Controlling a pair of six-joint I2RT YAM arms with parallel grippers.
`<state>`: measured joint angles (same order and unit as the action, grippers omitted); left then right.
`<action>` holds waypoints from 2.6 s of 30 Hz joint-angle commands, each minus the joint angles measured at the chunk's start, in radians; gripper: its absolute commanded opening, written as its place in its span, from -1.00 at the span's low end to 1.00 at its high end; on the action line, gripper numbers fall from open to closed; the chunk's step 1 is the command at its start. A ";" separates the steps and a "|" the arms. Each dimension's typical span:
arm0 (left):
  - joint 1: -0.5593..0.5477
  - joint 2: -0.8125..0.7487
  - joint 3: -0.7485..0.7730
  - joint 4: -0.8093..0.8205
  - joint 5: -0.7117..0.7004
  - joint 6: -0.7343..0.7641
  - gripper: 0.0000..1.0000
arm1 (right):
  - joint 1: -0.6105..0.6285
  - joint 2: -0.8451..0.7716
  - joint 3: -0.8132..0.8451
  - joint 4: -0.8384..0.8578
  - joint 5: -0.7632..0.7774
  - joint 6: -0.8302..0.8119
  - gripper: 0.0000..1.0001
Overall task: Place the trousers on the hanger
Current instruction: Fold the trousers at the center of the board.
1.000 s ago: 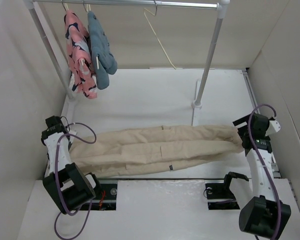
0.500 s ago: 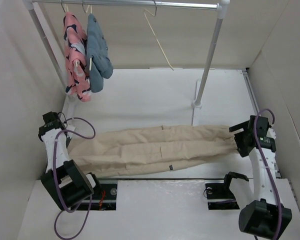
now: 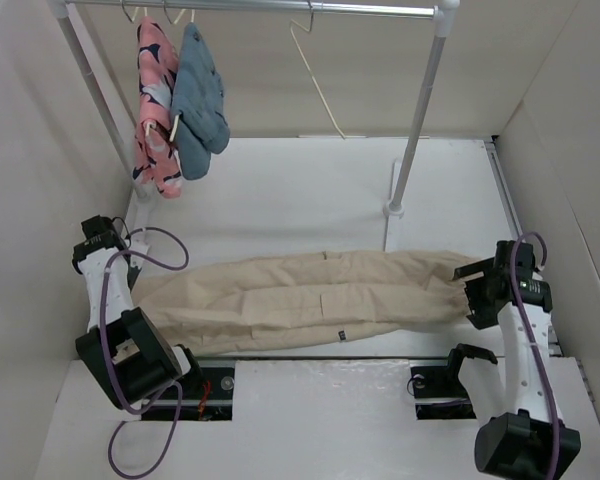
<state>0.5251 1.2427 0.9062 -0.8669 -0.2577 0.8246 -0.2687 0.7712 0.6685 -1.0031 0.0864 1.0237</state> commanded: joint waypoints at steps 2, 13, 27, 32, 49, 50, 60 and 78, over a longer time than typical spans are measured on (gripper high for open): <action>0.004 0.000 0.078 -0.034 0.026 0.002 -1.00 | -0.007 -0.023 0.115 -0.097 0.024 -0.022 0.94; 0.004 0.027 0.123 -0.034 0.048 0.002 -1.00 | -0.007 0.016 0.046 -0.117 -0.042 0.019 0.94; 0.004 0.037 0.163 -0.024 0.087 -0.007 -1.00 | 0.109 0.149 0.056 -0.114 -0.070 0.139 0.89; 0.004 0.046 0.181 -0.035 0.107 -0.016 -1.00 | 0.325 0.149 0.002 -0.071 -0.040 0.361 0.89; 0.004 0.046 0.200 -0.044 0.088 -0.007 -1.00 | 0.396 0.321 0.046 -0.029 0.211 0.455 0.29; 0.004 0.046 0.200 -0.044 0.087 -0.007 -1.00 | 0.396 0.330 0.046 -0.029 0.220 0.455 0.11; 0.004 0.066 0.272 -0.032 0.115 -0.007 -1.00 | 0.384 0.365 0.282 0.155 0.395 0.079 -1.00; 0.016 -0.002 0.429 -0.013 0.210 -0.009 -1.00 | 0.278 0.426 0.409 0.465 0.231 -0.218 -1.00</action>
<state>0.5232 1.2530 1.4246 -0.8494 0.0261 0.7616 0.0608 1.2648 1.1538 -0.6037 0.2970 0.8188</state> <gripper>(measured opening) 0.021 0.024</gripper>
